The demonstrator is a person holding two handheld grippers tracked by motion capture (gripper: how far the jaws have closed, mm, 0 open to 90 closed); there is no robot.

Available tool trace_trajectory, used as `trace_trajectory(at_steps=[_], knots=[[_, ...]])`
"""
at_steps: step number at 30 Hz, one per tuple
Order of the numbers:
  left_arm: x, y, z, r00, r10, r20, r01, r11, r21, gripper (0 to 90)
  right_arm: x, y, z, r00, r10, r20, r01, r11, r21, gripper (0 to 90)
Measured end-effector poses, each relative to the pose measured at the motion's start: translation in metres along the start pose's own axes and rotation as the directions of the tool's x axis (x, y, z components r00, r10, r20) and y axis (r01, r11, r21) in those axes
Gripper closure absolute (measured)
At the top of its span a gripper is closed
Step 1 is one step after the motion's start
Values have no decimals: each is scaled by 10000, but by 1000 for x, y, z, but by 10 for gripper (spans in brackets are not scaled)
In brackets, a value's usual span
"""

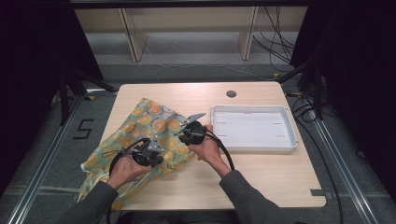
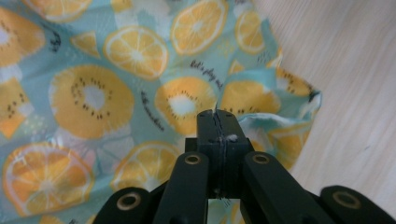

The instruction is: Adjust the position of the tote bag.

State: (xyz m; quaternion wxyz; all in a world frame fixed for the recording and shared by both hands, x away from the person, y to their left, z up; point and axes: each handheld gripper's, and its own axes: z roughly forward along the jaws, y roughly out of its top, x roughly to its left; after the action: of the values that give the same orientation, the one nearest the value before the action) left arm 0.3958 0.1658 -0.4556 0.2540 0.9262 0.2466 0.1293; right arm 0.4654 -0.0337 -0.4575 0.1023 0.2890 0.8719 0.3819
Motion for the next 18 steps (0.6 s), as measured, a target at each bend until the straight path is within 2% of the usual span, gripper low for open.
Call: trace_trajectory(at_steps=[1,2,3,5,6,7,10,11,12,13,14,16,18], knots=[[-3,4,-2,10000,87,-5,-87,10000,-41,895,2,-1,-4,9999,-56,-126,59,9997,234,900],[-5,7,-4,9999,148,-32,-149,9998,-129,896,5,-4,-6,9999,63,-82,-62,9999,104,900],[-7,10,-6,9998,214,-24,-214,9996,-164,895,6,-5,-12,9998,-160,-136,165,9992,362,900],[-7,16,-7,9995,308,-107,-311,9989,-355,896,10,-11,-22,9996,-146,-239,152,9996,247,900],[-8,19,-8,9998,170,-78,-174,9988,-447,896,10,-11,-22,9996,-146,-239,152,9996,247,900],[-7,20,-9,9997,241,77,-237,9988,-427,895,12,-14,-25,9995,-127,-284,135,9995,280,900],[-10,19,-13,9995,295,115,-292,9992,-265,891,17,-26,-32,9986,0,-531,10,9998,185,900],[-11,16,-14,9997,262,-19,-262,9987,-439,890,17,-30,-31,9978,-318,-577,328,9993,171,900],[-12,15,-14,9999,125,8,-124,9987,-489,890,19,-33,-33,9955,-249,-912,285,9989,381,896],[-11,14,-14,9999,124,62,-121,9985,-540,891,21,-34,-34,9952,-83,-970,115,9994,326,888],[-10,14,-14,9998,11,179,-1,9983,-581,891,22,-35,-35,9927,-302,-1169,348,9987,373,873],[-9,13,-13,9997,-61,242,77,9978,-659,891,28,-36,-37,9862,-356,-1615,434,9980,451,809],[-11,13,-12,9993,-158,325,179,9978,-643,891,39,-38,-38,9810,-529,-1868,599,9977,320,683]])
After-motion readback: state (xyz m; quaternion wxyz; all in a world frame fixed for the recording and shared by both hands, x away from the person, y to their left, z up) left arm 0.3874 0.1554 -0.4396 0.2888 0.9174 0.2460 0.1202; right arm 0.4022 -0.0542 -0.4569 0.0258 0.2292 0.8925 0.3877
